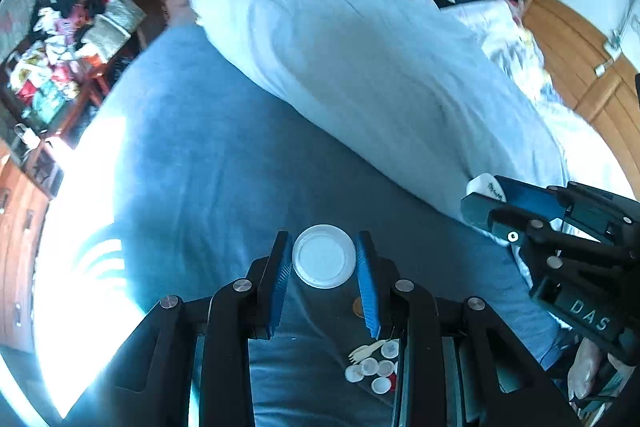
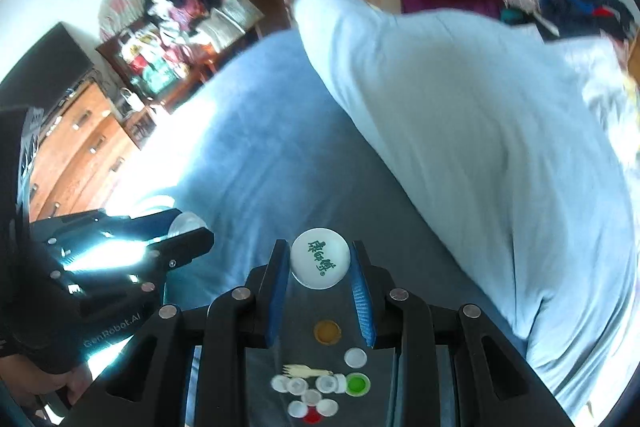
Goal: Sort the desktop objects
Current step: 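Carry both held white caps over the turquoise basket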
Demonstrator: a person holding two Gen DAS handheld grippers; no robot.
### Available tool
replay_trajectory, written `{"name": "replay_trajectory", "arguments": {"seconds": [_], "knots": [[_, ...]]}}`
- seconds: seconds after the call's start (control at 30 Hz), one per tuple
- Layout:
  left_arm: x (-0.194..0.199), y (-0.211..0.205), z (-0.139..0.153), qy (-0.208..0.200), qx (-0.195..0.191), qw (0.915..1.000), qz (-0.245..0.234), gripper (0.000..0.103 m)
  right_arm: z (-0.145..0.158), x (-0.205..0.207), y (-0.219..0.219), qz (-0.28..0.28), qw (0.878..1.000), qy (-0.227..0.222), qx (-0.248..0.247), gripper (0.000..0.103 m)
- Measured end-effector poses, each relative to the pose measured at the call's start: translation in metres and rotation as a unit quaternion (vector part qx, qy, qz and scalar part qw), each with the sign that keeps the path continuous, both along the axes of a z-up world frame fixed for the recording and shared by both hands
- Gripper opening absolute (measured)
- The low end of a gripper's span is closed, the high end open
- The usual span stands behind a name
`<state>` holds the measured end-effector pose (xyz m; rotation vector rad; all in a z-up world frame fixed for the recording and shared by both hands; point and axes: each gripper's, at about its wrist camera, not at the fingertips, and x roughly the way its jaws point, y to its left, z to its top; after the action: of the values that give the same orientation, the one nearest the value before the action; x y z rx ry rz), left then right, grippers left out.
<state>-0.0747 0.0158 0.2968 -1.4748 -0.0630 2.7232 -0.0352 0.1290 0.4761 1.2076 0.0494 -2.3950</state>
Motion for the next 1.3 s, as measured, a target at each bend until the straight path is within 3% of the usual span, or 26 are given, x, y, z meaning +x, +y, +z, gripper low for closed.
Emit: {"name": "replay_trajectory", "arguments": {"seconds": [0.13,0.27,0.47,0.83,1.3], "knots": [[0.020,-0.028,0.033,0.021,-0.006,0.9994,0.029,0.027,0.036,0.013,-0.026,0.027,0.999,0.024,-0.005,0.033],[0.021,-0.055,0.039,0.037,-0.012,0.9974,0.061,0.027,0.070,0.028,-0.064,0.069,0.996,0.047,-0.007,0.033],[0.046,-0.107,0.046,0.044,-0.018,0.9928,0.110,0.027,0.094,0.049,-0.127,0.128,0.990,0.058,-0.018,0.033],[0.085,-0.196,0.044,0.024,-0.028,0.9827,0.181,0.027,0.100,0.074,-0.228,0.210,0.977,0.026,-0.036,0.033],[0.110,-0.246,0.016,-0.024,-0.013,0.9758,0.217,0.027,0.084,0.105,-0.303,0.279,0.960,-0.029,-0.014,0.034]]}}
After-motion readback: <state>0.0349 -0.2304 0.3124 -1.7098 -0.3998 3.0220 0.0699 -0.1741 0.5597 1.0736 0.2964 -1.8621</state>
